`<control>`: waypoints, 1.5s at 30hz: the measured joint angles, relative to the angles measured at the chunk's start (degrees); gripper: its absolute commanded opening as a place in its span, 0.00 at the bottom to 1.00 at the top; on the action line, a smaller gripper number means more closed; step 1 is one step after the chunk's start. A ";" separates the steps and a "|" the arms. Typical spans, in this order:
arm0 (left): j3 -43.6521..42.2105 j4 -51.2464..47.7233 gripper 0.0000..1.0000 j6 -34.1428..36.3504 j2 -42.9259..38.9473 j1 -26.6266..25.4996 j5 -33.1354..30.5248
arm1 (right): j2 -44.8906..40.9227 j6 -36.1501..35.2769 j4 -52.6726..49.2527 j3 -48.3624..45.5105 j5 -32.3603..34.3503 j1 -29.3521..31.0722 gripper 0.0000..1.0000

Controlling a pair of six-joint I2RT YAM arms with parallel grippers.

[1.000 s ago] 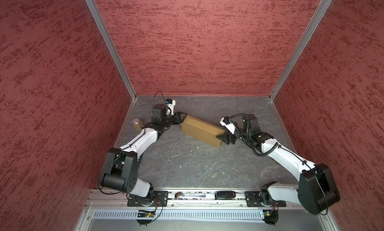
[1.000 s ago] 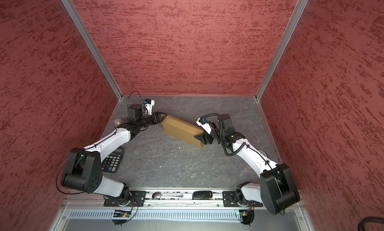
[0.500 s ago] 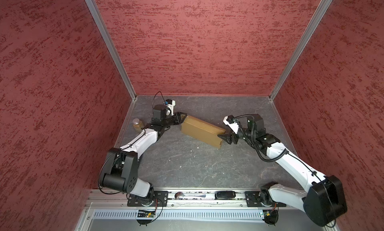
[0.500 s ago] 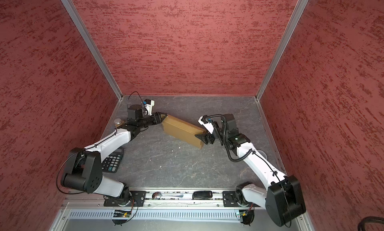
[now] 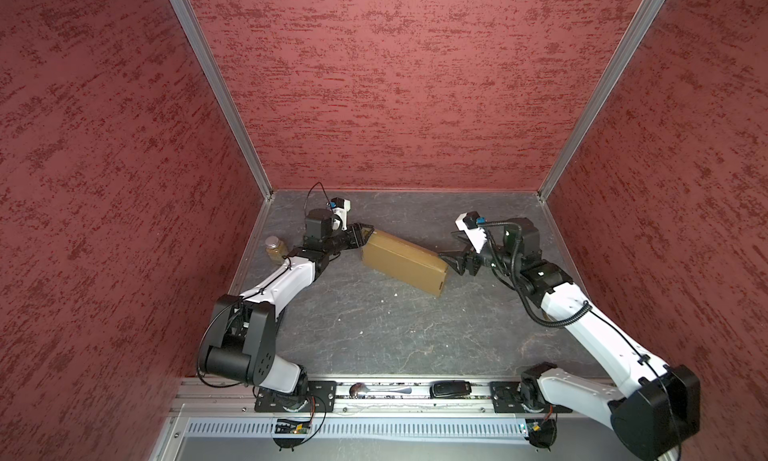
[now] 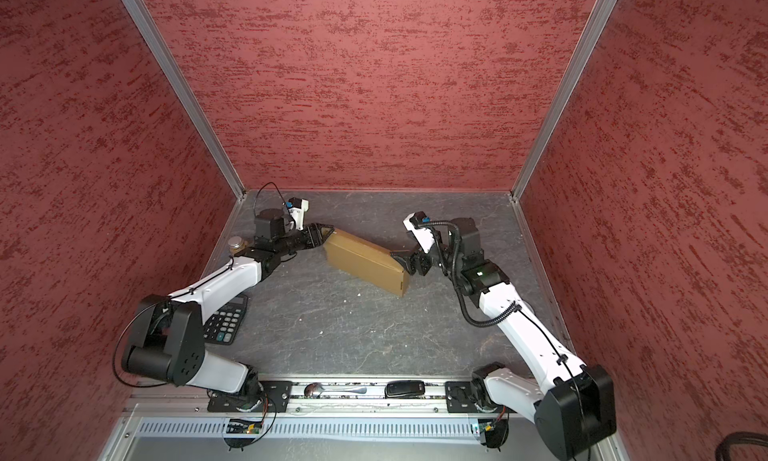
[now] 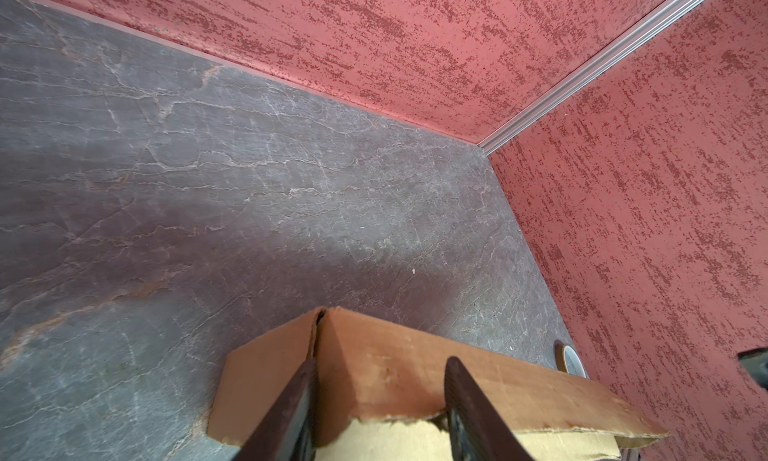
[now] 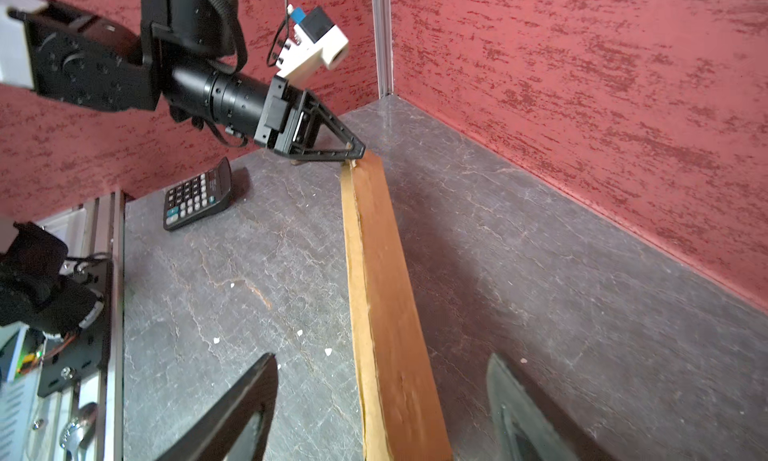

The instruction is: Fold the paper box

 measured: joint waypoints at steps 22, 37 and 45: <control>-1.79 0.87 0.52 1.18 -1.60 0.11 -1.31 | 0.52 27.36 -7.13 2.47 10.86 0.00 0.61; -2.78 2.43 0.53 1.27 -1.84 0.26 -1.44 | -1.07 42.86 -9.75 -1.55 16.96 0.00 0.60; -3.26 3.13 0.53 1.29 -1.84 0.28 -1.46 | -0.26 46.64 -9.68 -3.10 16.76 0.07 0.60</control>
